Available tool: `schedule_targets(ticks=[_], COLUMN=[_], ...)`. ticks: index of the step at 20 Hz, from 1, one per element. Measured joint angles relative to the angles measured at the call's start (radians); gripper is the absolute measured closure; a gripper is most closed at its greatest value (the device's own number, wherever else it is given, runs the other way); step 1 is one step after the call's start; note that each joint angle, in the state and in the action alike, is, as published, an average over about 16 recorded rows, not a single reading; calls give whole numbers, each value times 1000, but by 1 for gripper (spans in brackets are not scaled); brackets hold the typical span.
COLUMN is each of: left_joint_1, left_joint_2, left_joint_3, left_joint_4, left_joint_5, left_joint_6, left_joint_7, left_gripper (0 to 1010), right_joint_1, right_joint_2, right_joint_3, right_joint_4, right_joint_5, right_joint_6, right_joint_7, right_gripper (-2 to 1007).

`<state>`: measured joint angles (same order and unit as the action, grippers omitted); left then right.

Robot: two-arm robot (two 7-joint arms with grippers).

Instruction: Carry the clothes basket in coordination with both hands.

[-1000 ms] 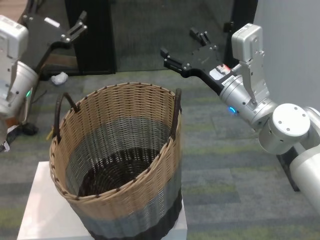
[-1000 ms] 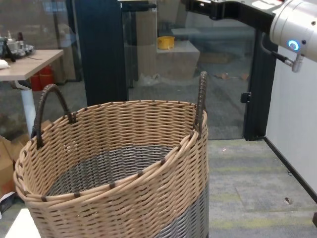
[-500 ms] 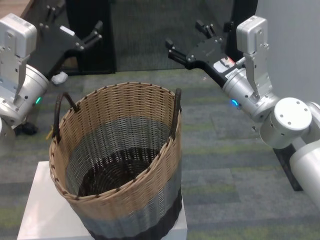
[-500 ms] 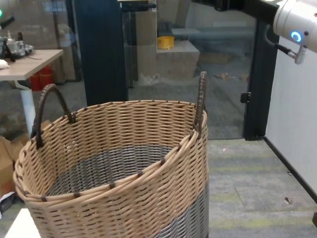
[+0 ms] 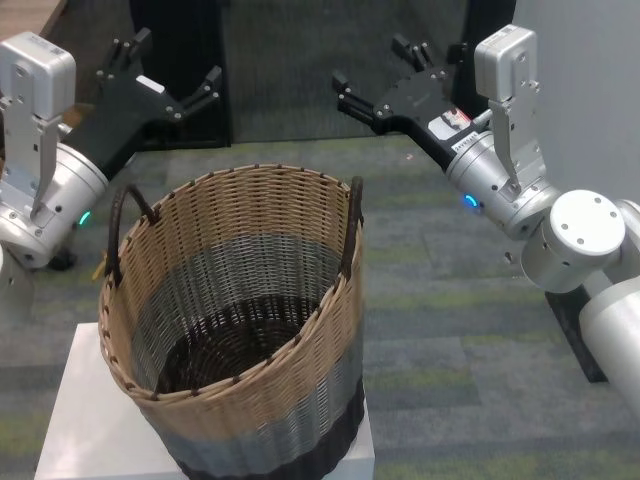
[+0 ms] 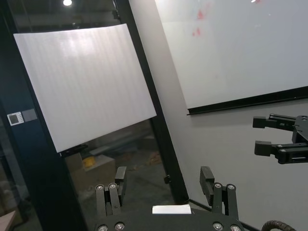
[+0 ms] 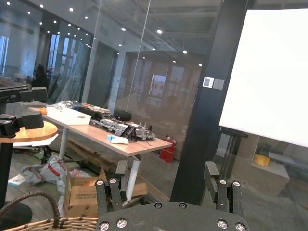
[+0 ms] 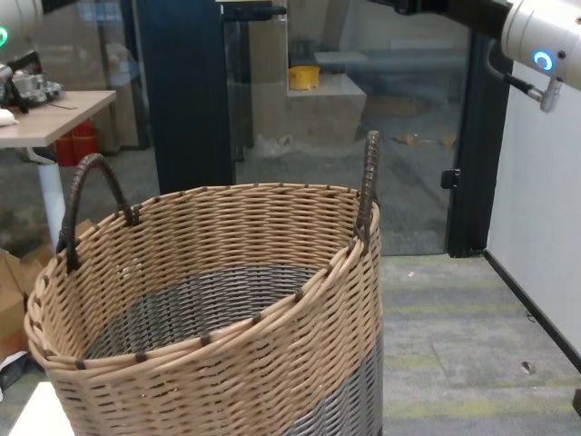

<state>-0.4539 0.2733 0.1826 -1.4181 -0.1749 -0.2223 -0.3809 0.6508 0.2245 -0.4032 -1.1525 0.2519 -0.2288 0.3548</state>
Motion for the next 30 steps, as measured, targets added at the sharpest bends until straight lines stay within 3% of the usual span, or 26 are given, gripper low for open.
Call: schedule_targets(ticks=[13, 30], left_joint_1=[4, 2], left_joint_2=[14, 15], left_joint_3=[22, 22], left_joint_4=[-2, 1], left_joint_5=[-16, -13], left_joint_6=[0, -4], left_joint_7=[11, 13], left_gripper=[8, 8], right_joint_1=[-3, -4], right_joint_2=[-14, -14], right_joint_3=[20, 20], right_joint_4=[4, 3], right_joint_5=[-17, -18], right_joint_6=[8, 9], right_joint_7=[15, 15], right_gripper=[0, 0])
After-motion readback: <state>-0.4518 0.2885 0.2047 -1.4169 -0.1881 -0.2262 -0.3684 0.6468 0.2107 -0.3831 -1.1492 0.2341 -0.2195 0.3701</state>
